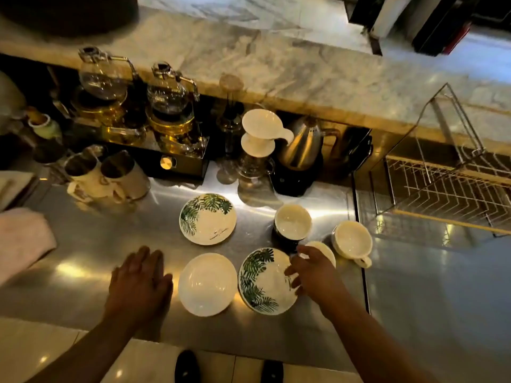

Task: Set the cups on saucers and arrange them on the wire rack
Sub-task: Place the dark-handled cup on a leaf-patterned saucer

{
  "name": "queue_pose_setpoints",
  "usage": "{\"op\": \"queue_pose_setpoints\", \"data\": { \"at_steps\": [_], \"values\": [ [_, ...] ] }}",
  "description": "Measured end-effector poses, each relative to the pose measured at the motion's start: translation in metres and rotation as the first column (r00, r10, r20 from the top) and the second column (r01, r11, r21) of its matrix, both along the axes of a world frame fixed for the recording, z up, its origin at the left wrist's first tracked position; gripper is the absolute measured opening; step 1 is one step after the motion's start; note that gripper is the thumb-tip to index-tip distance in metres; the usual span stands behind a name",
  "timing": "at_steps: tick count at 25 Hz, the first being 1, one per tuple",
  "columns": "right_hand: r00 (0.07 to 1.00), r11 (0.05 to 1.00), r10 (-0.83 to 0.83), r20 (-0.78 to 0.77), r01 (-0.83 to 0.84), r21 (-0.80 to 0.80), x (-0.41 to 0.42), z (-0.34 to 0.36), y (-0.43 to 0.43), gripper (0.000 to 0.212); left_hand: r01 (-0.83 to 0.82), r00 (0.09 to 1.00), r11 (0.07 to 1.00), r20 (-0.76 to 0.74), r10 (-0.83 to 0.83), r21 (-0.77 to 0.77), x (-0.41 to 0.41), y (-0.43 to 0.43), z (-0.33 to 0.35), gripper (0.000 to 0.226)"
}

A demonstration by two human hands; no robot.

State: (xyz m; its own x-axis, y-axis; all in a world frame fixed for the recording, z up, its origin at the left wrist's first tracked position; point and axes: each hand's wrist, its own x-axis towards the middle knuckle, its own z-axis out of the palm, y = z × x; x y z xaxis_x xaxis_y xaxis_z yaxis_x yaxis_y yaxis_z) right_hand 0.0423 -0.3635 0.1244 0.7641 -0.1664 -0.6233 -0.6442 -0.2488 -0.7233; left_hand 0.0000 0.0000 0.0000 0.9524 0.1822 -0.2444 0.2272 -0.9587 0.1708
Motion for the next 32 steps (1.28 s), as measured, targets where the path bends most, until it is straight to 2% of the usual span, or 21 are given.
{"op": "queue_pose_setpoints", "data": {
  "at_steps": [3,7,13,17,19,20,23,25,29,32],
  "values": [
    [0.987,0.981,-0.126,-0.099,0.139,0.136,0.01,-0.012,0.014,0.027,-0.09,0.995,0.995,-0.041,0.092,0.042,0.021,-0.002,-0.01,0.072],
    [0.973,0.957,-0.204,-0.111,0.222,0.187,0.018,-0.025,0.02,0.036,-0.126,0.991,0.992,0.044,0.126,0.013,0.026,-0.011,-0.027,0.074],
    [0.97,0.951,-0.233,-0.068,0.242,0.193,0.031,-0.041,0.029,0.035,-0.18,0.98,0.983,0.088,0.176,0.043,0.025,-0.013,-0.037,0.077],
    [0.927,0.889,-0.358,-0.108,0.374,0.265,0.047,-0.051,0.03,0.03,-0.192,0.979,0.98,0.084,0.187,0.053,0.027,-0.013,-0.04,0.077],
    [0.911,0.867,-0.384,-0.149,0.411,0.282,0.056,-0.054,0.031,0.019,-0.201,0.978,0.979,0.07,0.199,0.033,0.028,-0.013,-0.038,0.076],
    [0.902,0.849,-0.396,-0.174,0.431,0.304,0.06,-0.054,0.032,0.021,-0.203,0.977,0.979,0.071,0.201,0.026,0.027,-0.013,-0.037,0.075],
    [0.862,0.766,-0.436,-0.259,0.507,0.396,0.075,-0.053,0.034,0.047,-0.203,0.977,0.979,0.068,0.201,0.018,0.029,-0.013,-0.035,0.075],
    [0.845,0.736,-0.445,-0.298,0.534,0.415,0.082,-0.052,0.034,0.049,-0.204,0.977,0.979,0.067,0.202,0.015,0.029,-0.014,-0.032,0.075],
    [0.856,0.819,-0.395,-0.333,0.492,0.295,0.091,-0.056,0.036,0.023,-0.205,0.977,0.979,0.052,0.205,-0.006,0.029,-0.015,-0.029,0.076],
    [0.877,0.891,-0.361,-0.317,0.425,0.161,0.096,-0.064,0.038,0.021,-0.209,0.976,0.978,0.05,0.21,-0.024,0.03,-0.014,-0.027,0.076]
  ]
}}
